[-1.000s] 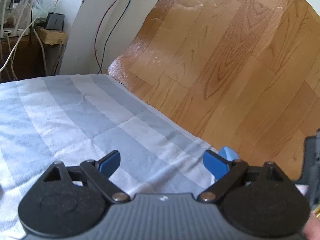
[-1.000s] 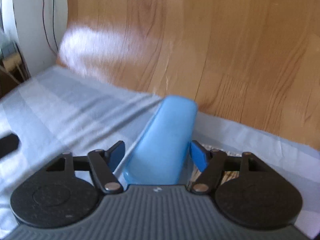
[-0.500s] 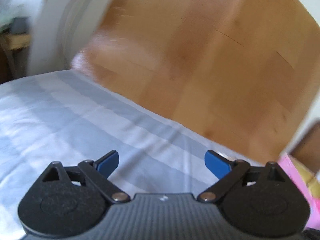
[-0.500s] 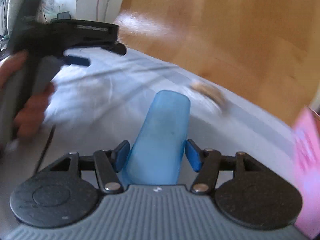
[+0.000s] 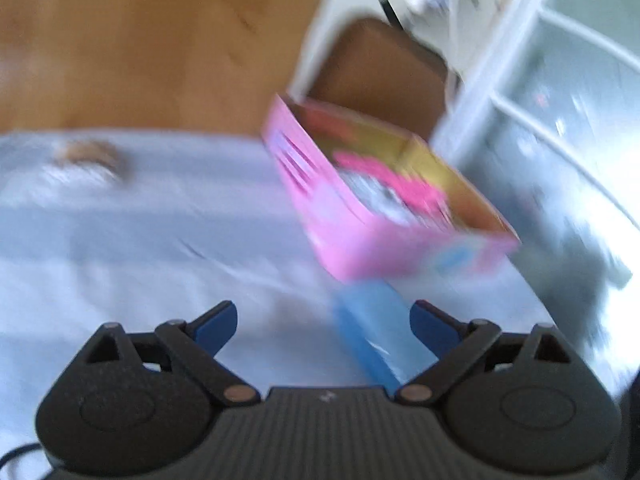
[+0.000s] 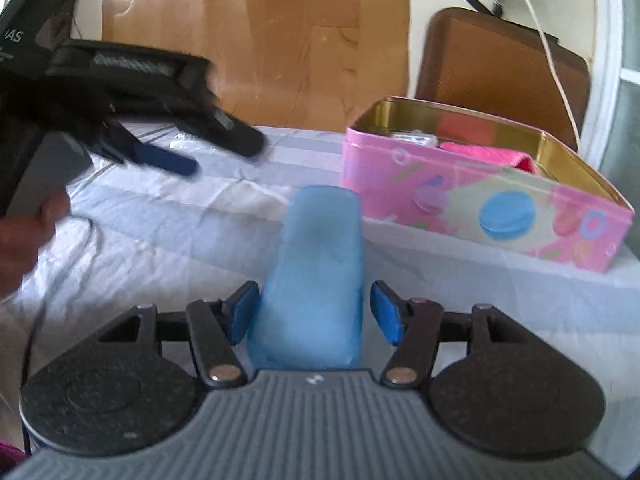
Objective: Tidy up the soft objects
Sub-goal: 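Carry the blue case into the pink tin and open the right gripper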
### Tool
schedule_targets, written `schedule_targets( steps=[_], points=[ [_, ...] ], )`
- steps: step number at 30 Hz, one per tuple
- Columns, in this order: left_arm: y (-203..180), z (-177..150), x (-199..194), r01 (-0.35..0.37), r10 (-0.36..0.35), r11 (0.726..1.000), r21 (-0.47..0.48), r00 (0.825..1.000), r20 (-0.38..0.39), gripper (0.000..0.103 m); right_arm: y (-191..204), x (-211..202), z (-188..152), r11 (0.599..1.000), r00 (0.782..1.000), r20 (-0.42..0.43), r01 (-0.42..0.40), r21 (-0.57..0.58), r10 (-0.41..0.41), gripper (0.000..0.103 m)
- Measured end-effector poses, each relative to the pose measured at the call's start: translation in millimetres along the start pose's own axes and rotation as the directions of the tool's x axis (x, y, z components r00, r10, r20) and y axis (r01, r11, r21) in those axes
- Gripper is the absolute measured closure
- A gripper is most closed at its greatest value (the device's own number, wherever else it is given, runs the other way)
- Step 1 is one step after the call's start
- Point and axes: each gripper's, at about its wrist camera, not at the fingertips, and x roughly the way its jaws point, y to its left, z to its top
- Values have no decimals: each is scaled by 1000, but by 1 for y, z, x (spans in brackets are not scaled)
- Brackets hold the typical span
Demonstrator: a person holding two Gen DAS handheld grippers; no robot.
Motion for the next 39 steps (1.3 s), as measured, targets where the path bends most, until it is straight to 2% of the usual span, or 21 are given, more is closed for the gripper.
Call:
schedule_targets(
  steps=[4, 6, 7, 8, 9, 10, 12, 15, 19, 23, 28, 32, 33, 35, 37, 39],
  points=[
    [-28, -16, 25, 43, -44, 999, -9, 994, -105, 3, -16, -7, -20, 998, 999, 17, -45, 46, 44, 39],
    [-39, -24, 36, 46, -45, 999, 4, 989, -144, 2, -18, -11, -24, 997, 997, 39, -67, 41, 66, 45],
    [-46, -28, 36, 26, -21, 999, 36, 992, -125, 2, -19, -12, -26, 996, 996, 50, -76, 38, 74, 46],
    [-52, -31, 38, 7, 1, 997, 70, 993, -121, 6, -20, -13, -27, 995, 994, 59, -92, 38, 90, 48],
    [-58, -35, 36, 4, 6, 996, 92, 994, -110, 17, -21, -13, -28, 994, 993, 68, -103, 41, 100, 48],
    [-58, -37, 33, 44, -35, 996, 76, 993, -115, 18, -22, -13, -28, 993, 991, 78, -110, 46, 106, 48],
    [-57, -32, 31, 41, -36, 998, 38, 993, -110, 21, -24, -15, -26, 991, 988, 102, -119, 54, 113, 48],
    [-68, -18, 17, 44, -41, 997, 62, 998, -48, 22, -32, -27, -14, 990, 976, 185, -128, 56, 116, 48],
    [-97, 13, 1, 38, -50, 984, 177, 997, 64, 18, -48, -35, 15, 991, 950, 299, -117, 70, 91, 48],
    [-117, 54, 23, 64, -85, 973, 222, 993, 86, 18, -74, -16, 45, 997, 939, 344, -32, 73, 5, 48],
    [-126, 94, 86, 84, -93, 978, 189, 995, 42, 18, -108, 24, 66, 991, 955, 286, 48, 129, -83, 48],
    [-133, 104, 131, 53, -53, 982, 183, 999, -4, 17, -129, 63, 76, 981, 970, 195, 117, 153, -146, 48],
    [-135, 105, 142, 38, -36, 981, 188, 999, -17, 14, -135, 73, 78, 976, 971, 167, 145, 160, -172, 48],
    [-135, 105, 153, 4, 0, 983, 184, 1000, -24, 11, -140, 82, 77, 964, 966, 119, 206, 170, -228, 48],
    [-131, 105, 158, -12, 16, 987, 159, 1000, -23, 10, -154, 93, 77, 939, 949, 84, 283, 193, -303, 46],
    [-125, 100, 153, -13, 16, 989, 150, 1000, -18, 9, -167, 89, 72, 915, 934, 90, 314, 253, -346, 43]
  ],
)
